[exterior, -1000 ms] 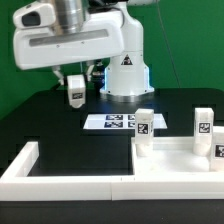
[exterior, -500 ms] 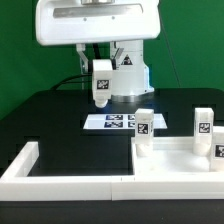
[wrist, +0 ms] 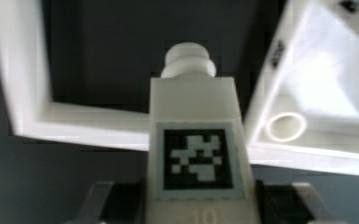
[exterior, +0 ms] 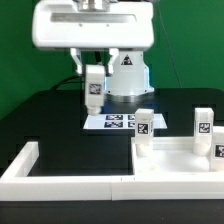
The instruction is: Assemble square table
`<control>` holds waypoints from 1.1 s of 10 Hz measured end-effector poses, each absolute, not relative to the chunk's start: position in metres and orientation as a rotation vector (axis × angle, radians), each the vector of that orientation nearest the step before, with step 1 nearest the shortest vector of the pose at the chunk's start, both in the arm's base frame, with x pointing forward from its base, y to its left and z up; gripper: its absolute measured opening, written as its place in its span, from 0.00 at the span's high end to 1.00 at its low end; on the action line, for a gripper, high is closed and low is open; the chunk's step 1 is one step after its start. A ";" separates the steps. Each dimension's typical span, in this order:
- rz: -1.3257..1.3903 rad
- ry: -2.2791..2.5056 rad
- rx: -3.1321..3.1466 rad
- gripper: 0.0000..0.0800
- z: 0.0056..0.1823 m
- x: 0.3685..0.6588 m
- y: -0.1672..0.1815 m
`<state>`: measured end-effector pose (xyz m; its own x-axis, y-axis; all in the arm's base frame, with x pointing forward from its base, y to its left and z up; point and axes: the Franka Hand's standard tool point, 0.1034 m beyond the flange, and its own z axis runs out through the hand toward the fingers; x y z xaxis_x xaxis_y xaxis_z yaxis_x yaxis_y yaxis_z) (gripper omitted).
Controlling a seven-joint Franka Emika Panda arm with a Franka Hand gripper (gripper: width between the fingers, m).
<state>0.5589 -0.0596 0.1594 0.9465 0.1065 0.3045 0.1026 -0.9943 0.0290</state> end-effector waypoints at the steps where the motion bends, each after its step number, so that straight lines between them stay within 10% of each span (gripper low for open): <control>1: 0.498 0.073 3.108 0.64 0.159 0.579 -0.038; 4: 0.476 -0.099 3.166 0.64 0.173 0.624 0.013; 11: 0.647 -0.226 3.100 0.64 0.149 0.604 0.001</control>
Offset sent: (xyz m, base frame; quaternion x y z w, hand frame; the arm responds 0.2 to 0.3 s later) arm 0.0410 0.0318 0.0321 -0.0361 -0.0616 0.0672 0.9952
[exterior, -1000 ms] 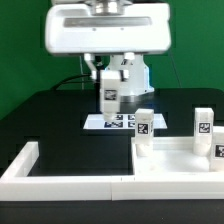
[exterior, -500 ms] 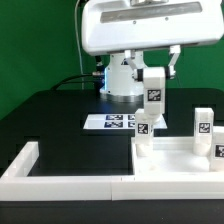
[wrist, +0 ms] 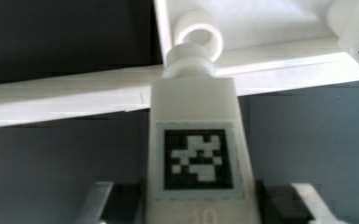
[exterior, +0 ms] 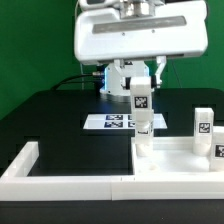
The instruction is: Assemble square table
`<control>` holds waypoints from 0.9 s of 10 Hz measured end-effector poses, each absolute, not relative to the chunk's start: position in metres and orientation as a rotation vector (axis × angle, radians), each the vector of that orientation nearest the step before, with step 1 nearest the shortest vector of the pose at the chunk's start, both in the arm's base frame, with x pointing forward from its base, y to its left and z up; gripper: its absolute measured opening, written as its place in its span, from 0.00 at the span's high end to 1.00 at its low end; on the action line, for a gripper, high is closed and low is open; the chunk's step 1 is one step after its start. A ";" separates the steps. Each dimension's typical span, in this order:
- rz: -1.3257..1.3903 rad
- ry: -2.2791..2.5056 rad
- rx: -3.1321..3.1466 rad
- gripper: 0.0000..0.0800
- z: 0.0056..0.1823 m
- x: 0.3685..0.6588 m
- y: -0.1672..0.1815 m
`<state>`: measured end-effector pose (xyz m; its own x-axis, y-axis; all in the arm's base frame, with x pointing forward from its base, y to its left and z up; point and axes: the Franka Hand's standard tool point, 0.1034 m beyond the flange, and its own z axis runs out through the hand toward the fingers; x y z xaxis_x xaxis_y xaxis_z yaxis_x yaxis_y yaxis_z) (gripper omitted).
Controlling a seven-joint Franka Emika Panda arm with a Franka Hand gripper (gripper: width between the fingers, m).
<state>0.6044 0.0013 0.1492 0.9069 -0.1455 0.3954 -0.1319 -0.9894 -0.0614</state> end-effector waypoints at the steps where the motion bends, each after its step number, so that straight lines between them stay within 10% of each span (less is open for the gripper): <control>1: -0.638 0.301 -3.015 0.64 0.147 0.607 0.007; 9: -0.828 0.364 -3.022 0.64 0.142 0.614 -0.004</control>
Offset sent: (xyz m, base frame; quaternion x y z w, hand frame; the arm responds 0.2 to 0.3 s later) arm 0.0000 0.0000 0.0000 0.0000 0.0000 0.0000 1.0000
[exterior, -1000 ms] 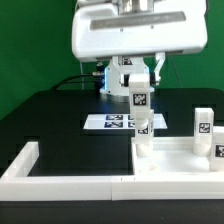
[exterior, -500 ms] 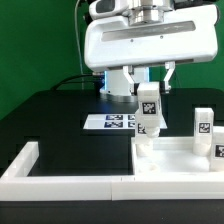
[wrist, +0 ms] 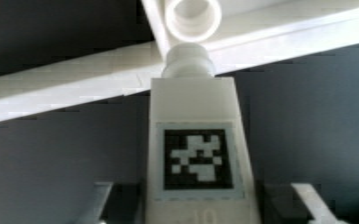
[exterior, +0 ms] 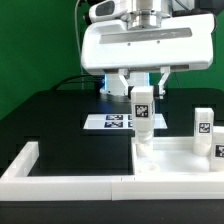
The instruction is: Assemble square table
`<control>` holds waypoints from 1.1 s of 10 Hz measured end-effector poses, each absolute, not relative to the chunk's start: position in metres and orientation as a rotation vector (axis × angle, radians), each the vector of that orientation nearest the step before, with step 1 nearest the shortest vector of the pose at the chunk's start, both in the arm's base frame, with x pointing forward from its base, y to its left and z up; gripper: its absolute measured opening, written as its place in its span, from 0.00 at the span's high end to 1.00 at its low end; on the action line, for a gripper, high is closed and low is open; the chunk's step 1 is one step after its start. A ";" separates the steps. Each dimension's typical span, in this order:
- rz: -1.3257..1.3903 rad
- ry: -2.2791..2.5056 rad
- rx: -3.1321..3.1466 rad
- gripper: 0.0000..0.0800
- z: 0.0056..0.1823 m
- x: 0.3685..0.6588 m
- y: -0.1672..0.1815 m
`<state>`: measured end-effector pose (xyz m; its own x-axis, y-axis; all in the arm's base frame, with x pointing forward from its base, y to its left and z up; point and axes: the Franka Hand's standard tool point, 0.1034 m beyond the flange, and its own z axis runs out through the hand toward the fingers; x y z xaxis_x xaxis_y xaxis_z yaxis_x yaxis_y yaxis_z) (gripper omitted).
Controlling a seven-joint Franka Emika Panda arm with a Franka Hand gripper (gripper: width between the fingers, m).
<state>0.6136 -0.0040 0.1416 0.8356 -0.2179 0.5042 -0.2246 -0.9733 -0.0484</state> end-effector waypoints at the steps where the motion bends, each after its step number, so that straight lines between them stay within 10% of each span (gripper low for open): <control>1: 0.842 -0.366 2.981 0.64 0.138 0.615 -0.004; 11: 0.779 -0.333 2.977 0.64 0.097 0.615 0.008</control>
Offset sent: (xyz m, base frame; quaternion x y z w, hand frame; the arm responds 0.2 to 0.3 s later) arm 0.0096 0.0071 -0.0117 -0.0118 0.0112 0.0096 0.9998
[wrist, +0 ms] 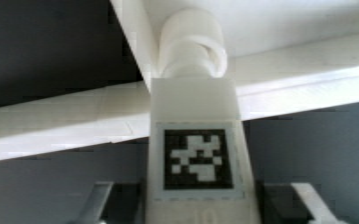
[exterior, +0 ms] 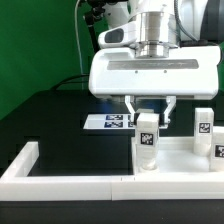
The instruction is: Assemble square table
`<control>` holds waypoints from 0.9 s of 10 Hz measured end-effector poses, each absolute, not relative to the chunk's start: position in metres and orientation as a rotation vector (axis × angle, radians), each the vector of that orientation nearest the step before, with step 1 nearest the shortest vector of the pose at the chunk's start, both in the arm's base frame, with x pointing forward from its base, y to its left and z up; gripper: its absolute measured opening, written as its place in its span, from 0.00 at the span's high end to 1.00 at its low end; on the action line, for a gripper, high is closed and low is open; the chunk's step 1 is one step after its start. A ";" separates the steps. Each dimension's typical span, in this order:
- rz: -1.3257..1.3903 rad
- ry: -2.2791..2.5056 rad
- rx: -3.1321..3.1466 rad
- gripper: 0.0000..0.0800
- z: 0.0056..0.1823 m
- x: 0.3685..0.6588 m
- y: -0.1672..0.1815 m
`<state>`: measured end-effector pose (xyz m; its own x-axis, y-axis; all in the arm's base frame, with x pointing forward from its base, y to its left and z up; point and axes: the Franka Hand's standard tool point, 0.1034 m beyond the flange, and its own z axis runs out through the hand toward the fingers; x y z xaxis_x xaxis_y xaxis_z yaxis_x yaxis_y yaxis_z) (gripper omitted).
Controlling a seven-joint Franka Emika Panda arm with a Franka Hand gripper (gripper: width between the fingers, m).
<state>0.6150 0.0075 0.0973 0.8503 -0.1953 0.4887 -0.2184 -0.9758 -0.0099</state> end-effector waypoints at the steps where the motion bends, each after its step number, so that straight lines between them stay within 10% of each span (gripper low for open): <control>1: 0.769 -0.328 2.976 0.64 0.091 0.614 0.008; 9: 0.833 -0.304 2.938 0.60 0.086 0.616 0.010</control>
Offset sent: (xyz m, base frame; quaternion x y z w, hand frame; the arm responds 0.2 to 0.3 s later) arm 0.0047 0.0102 -0.0097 0.0073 0.0153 0.0149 0.9997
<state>0.6158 0.0096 0.0861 0.8332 -0.1696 0.5263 -0.2092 -0.9777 0.0161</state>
